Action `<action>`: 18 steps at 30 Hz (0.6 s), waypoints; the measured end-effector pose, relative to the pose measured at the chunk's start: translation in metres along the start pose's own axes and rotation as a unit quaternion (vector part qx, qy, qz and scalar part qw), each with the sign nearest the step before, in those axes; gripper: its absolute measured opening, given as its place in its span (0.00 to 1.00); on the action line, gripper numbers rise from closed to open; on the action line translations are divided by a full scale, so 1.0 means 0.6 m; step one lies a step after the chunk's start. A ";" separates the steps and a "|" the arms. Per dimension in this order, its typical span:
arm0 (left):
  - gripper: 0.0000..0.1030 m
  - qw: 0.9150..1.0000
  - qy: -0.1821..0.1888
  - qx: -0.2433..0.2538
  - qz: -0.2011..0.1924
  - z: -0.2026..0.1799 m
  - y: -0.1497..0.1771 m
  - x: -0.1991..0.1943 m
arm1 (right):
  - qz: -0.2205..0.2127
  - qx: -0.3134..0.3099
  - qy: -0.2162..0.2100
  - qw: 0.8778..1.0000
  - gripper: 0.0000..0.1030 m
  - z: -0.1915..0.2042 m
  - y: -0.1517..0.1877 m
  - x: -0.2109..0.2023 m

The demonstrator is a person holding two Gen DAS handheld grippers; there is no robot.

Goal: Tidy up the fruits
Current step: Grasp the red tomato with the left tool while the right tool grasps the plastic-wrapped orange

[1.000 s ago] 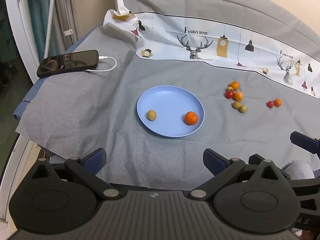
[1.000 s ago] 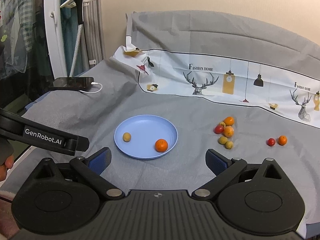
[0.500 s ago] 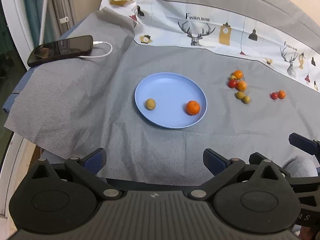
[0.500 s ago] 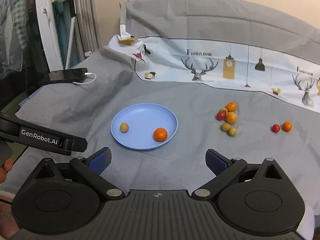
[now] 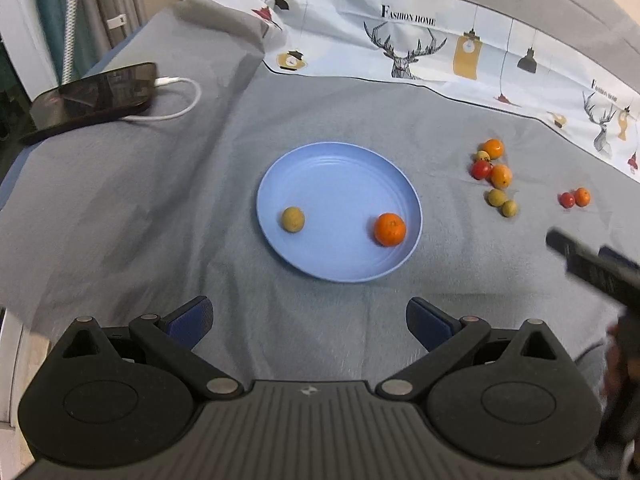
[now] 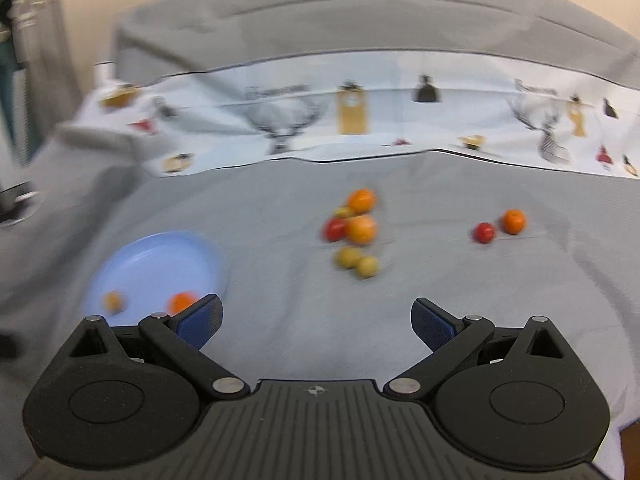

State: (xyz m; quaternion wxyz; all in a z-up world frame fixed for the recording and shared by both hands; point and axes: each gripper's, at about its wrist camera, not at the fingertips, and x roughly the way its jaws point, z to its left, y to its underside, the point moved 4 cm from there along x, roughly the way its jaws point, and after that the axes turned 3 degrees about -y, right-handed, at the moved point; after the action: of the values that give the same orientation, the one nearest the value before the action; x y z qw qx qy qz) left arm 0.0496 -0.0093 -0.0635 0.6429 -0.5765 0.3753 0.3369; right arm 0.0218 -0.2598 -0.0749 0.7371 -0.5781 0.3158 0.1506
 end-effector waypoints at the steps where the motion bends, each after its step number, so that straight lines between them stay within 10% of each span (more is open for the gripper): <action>1: 1.00 1.000 -0.001 0.002 0.004 -0.006 -0.008 0.007 | -0.001 0.006 0.014 1.000 0.97 -0.017 -0.009 0.025; 13: 1.00 0.999 -0.007 0.007 0.049 -0.094 -0.113 0.113 | 0.066 0.006 0.045 0.997 0.95 -0.116 -0.075 0.347; 18: 1.00 0.999 0.008 0.028 0.041 -0.160 -0.166 0.159 | 0.057 -0.020 0.003 0.998 0.38 -0.111 -0.070 0.378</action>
State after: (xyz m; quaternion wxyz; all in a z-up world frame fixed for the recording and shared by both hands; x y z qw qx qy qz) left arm 0.1737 -0.1155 -0.1028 0.6416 -0.5451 0.4132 0.3473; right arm 0.1983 -0.3672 -0.1969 0.7151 -0.5738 0.3473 0.1970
